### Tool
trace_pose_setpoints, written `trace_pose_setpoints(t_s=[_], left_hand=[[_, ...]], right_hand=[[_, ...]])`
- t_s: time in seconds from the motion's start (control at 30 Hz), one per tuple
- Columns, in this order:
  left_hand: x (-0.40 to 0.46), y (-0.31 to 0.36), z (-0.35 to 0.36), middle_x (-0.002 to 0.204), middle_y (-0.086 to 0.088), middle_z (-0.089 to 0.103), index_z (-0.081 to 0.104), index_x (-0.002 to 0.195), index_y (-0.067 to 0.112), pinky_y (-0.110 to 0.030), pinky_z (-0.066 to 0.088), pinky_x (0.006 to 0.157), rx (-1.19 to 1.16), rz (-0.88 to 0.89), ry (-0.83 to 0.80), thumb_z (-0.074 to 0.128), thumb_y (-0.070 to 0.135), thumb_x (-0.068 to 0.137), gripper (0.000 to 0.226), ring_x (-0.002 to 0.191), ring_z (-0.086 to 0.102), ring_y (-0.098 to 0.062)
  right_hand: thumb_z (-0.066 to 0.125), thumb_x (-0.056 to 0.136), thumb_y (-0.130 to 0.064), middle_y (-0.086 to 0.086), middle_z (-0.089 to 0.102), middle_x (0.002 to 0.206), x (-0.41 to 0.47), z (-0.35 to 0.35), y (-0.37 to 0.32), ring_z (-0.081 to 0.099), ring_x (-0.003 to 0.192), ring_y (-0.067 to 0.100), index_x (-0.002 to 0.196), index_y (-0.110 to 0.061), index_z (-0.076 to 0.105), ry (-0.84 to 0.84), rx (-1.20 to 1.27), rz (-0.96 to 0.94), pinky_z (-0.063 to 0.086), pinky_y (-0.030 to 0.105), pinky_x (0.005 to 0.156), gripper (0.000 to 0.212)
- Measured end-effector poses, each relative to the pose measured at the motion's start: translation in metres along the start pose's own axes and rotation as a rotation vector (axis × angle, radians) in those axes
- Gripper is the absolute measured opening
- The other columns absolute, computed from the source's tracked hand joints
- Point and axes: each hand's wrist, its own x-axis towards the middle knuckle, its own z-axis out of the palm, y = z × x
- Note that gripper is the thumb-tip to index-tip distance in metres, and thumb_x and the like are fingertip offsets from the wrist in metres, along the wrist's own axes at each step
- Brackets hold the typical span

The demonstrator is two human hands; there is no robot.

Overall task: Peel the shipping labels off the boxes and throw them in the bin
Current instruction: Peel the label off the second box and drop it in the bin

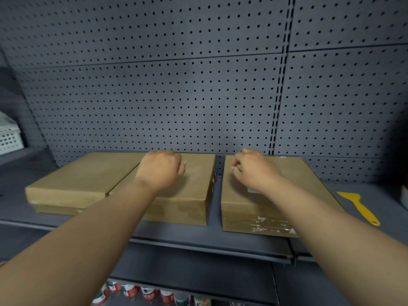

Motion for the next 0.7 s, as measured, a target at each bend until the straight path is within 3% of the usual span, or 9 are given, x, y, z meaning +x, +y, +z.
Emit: trace_pose_setpoints(t_s=[0.17, 0.5, 0.57, 0.7], left_hand=[[-0.009, -0.017, 0.008, 0.094, -0.009, 0.067, 0.063, 0.091, 0.011, -0.030, 0.030, 0.062, 0.005, -0.062, -0.003, 0.039, 0.035, 0.094, 0.034, 0.084, 0.062, -0.030], [-0.019, -0.076, 0.033, 0.093, -0.007, 0.067, 0.062, 0.099, 0.014, -0.030, 0.036, 0.062, -0.030, -0.094, -0.026, 0.035, 0.037, 0.095, 0.035, 0.081, 0.062, -0.030], [-0.020, -0.092, 0.040, 0.091, -0.007, 0.066, 0.060, 0.097, 0.014, -0.029, 0.035, 0.060, -0.047, -0.071, -0.025, 0.034, 0.038, 0.096, 0.036, 0.078, 0.062, -0.028], [-0.021, -0.118, 0.057, 0.089, -0.004, 0.063, 0.060, 0.094, 0.018, -0.030, 0.036, 0.062, -0.102, -0.015, -0.052, 0.030, 0.041, 0.095, 0.037, 0.076, 0.057, -0.024]], right_hand=[[0.049, 0.091, -0.027, -0.001, 0.052, 0.096, 0.010, 0.008, -0.007, 0.052, 0.094, 0.019, 0.096, -0.018, 0.061, -0.001, 0.010, -0.046, 0.040, 0.029, 0.070, 0.016], [0.049, 0.091, -0.029, 0.000, 0.051, 0.101, 0.045, 0.039, -0.053, 0.054, 0.101, 0.021, 0.096, -0.019, 0.059, -0.069, 0.013, -0.041, 0.041, 0.031, 0.072, 0.015], [0.049, 0.092, -0.030, 0.001, 0.055, 0.110, 0.055, 0.048, -0.067, 0.054, 0.099, 0.019, 0.096, -0.020, 0.059, -0.076, 0.015, -0.026, 0.042, 0.032, 0.074, 0.015], [0.050, 0.091, -0.029, 0.001, 0.057, 0.109, 0.077, 0.066, -0.096, 0.049, 0.086, 0.015, 0.096, -0.018, 0.060, -0.090, 0.010, 0.028, 0.044, 0.031, 0.072, 0.016]])
